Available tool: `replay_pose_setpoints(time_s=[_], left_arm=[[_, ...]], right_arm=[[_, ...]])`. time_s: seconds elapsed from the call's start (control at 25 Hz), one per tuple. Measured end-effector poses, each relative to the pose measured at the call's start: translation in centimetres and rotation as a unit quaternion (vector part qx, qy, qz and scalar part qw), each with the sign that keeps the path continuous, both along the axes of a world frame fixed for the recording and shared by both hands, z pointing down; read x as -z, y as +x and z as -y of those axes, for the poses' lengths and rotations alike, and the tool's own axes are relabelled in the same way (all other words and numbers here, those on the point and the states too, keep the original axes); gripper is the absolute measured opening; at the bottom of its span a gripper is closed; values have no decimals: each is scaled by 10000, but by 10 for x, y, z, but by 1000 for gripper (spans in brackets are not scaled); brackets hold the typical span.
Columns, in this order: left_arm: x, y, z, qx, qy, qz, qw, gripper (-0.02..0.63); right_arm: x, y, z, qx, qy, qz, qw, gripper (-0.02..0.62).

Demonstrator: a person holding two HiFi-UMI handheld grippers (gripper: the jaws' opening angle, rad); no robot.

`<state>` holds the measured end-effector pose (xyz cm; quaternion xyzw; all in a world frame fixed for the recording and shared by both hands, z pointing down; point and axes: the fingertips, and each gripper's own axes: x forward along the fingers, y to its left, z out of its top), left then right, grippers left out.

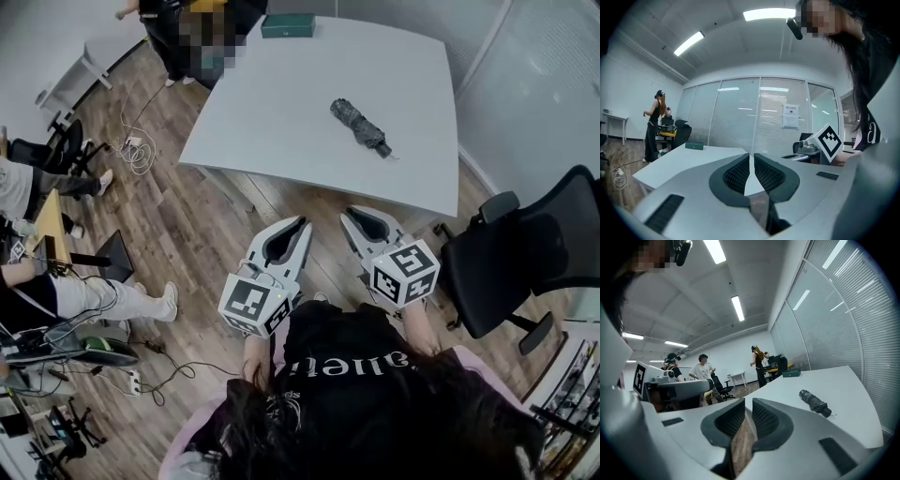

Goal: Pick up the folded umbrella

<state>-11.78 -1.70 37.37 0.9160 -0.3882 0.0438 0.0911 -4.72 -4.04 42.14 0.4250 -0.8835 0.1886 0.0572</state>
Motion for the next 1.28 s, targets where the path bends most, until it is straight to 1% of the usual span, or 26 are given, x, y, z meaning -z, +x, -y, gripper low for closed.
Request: replay_pose_setpoints(time_s=[0.16, 0.28, 0.64, 0.76, 1.0, 1.12, 1.28], left_arm=[[-6, -19, 10, -40, -72, 15, 10000, 49], [-15, -24, 15, -83, -194, -46, 9998, 49], [-32, -2, 41, -356, -460, -149, 9982, 49], [-35, 8, 60, -351, -482, -118, 9982, 49], [-35, 26, 108, -214, -464, -61, 9987, 49], [-33, 34, 134, -111, -447, -71, 9989, 49], [-35, 56, 161, -106, -462, 32, 9989, 49]], right_arm=[[-6, -15, 7, -114, -97, -42, 9999, 55], [-15, -18, 9, -160, -234, -140, 9995, 55], [-29, 0, 35, -379, -476, -198, 9980, 55], [-33, 9, 58, -363, -506, -178, 9979, 55], [-37, 36, 116, -339, -492, -179, 9981, 55], [-38, 47, 145, -243, -499, -218, 9982, 56], [-45, 65, 180, -181, -544, -193, 9982, 57]])
